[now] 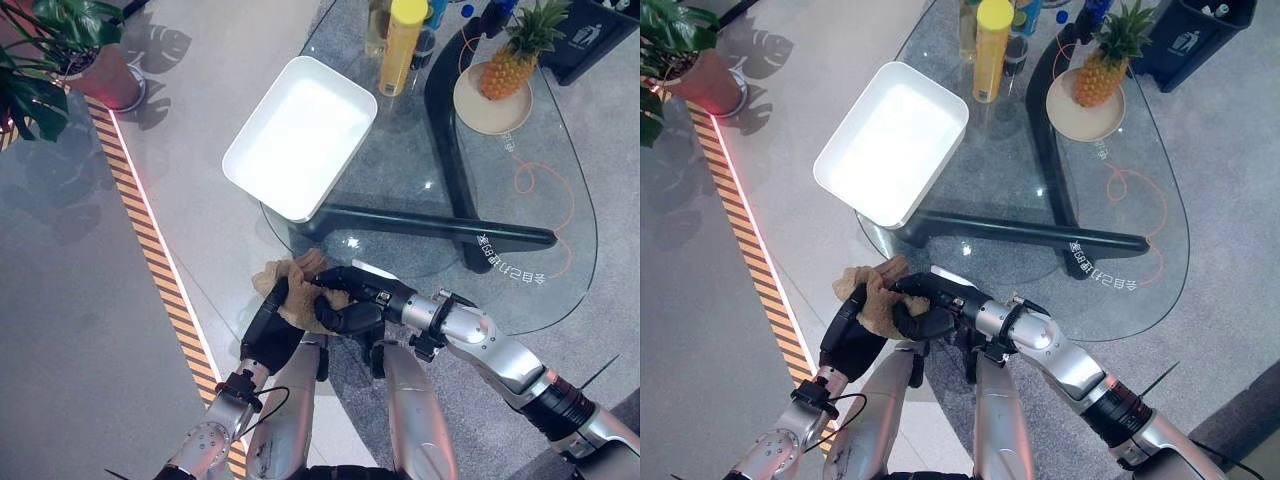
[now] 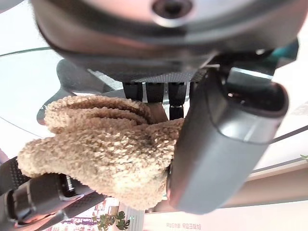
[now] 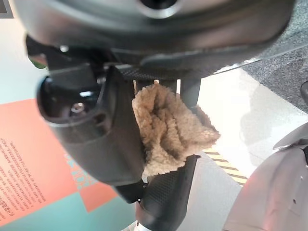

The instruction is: Wipe the table with a cloth and put it in the basket.

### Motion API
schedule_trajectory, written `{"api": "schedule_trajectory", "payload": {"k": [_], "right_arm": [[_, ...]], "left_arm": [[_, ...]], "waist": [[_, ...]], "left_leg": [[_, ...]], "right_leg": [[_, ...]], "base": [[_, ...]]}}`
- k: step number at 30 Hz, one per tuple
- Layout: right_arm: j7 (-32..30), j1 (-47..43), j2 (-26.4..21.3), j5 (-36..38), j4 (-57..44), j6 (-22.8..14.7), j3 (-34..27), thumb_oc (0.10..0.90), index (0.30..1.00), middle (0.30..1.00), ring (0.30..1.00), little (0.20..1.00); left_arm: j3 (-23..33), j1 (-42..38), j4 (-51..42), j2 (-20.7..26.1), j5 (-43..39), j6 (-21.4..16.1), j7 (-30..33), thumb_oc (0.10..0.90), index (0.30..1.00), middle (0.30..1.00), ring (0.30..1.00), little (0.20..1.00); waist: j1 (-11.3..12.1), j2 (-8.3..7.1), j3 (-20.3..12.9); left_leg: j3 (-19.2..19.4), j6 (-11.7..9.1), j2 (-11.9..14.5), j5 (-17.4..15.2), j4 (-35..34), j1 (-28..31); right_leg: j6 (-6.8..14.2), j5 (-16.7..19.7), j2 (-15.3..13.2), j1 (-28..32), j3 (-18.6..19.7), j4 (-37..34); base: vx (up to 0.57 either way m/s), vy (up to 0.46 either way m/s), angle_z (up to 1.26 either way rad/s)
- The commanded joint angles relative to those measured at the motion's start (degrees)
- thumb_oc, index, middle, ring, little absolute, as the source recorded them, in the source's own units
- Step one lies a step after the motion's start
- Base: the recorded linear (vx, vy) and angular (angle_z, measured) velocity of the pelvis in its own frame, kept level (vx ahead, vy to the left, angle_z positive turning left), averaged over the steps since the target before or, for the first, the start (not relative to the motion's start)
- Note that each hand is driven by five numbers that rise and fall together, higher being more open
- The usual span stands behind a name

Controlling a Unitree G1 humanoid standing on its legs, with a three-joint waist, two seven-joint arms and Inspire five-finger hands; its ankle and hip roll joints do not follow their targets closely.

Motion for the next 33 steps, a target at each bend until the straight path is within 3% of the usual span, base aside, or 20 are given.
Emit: {"api": "schedule_trajectory", "payload": {"k": [1, 7, 15, 30, 31, 33], "right_arm": [[-0.9, 1.0, 2.8, -0.7, -8.4, -6.6, 4.4, 0.800, 0.900, 0.900, 0.900, 0.900], [-7.1, 3.9, 1.7, 0.0, -9.9, -9.9, -1.7, 0.800, 0.900, 0.900, 0.900, 0.900], [-10.8, 8.5, 1.9, 1.6, -11.7, -13.9, -8.4, 0.800, 0.900, 0.900, 0.900, 0.900], [-13.9, 12.8, 2.7, 1.7, -12.1, -17.1, -13.1, 0.800, 0.900, 0.900, 0.900, 0.900], [-14.0, 13.0, 2.7, 1.6, -12.2, -17.2, -13.3, 0.800, 0.900, 0.900, 0.900, 0.900], [-14.1, 13.4, 2.7, 1.8, -12.3, -17.4, -13.7, 0.800, 0.900, 0.900, 0.900, 0.900]], "left_arm": [[2.2, -3.8, -13.0, -2.8, -0.9, 1.9, -5.6, 0.100, 0.300, 0.300, 0.300, 0.200], [4.1, -2.0, -12.8, -3.4, 0.1, 2.6, -5.5, 0.100, 0.300, 0.300, 0.300, 0.200], [6.3, 0.2, -11.8, -4.7, 2.1, 4.3, -6.7, 0.100, 0.300, 0.300, 0.300, 0.200], [8.2, 1.8, -11.4, -5.0, 3.7, 5.9, -7.9, 0.103, 0.302, 0.302, 0.302, 0.203], [8.3, 1.9, -11.3, -5.0, 3.9, 5.9, -8.1, 0.188, 0.375, 0.375, 0.375, 0.288], [8.3, 2.0, -11.5, -5.0, 4.2, 6.1, -8.2, 0.240, 0.420, 0.420, 0.420, 0.340]], "waist": [[-0.4, -1.66, -1.6], [-0.9, -2.27, -1.6], [-1.6, -2.55, -1.6], [-1.8, -2.54, -1.6], [-1.9, -2.58, -1.6], [-1.9, -2.67, -1.6]], "left_leg": [[-0.1, 3.0, -3.8, -6.4, 7.6, -1.0], [0.0, 3.3, -3.7, -6.9, 7.7, 0.0], [0.4, 3.7, -3.6, -7.6, 7.9, 0.8], [1.1, 4.1, -3.5, -8.6, 8.5, 1.2], [1.1, 4.1, -3.5, -8.6, 8.6, 1.2], [1.2, 4.1, -3.5, -8.7, 8.8, 1.2]], "right_leg": [[1.3, 7.7, 3.0, 3.4, 2.4, -10.0], [1.6, 8.0, 3.0, 4.5, 2.8, -10.3], [2.0, 8.1, 3.0, 5.2, 3.3, -10.3], [2.4, 7.8, 2.9, 5.5, 3.4, -10.0], [2.5, 7.8, 2.9, 5.5, 3.4, -9.9], [2.5, 7.8, 2.9, 5.5, 3.4, -9.8]], "base": [[0.00, 0.000, 0.00], [0.00, 0.000, 0.00], [0.00, 0.000, 0.00], [0.01, 0.003, -0.03], [0.00, 0.000, 0.00], [0.00, 0.000, 0.00]]}}
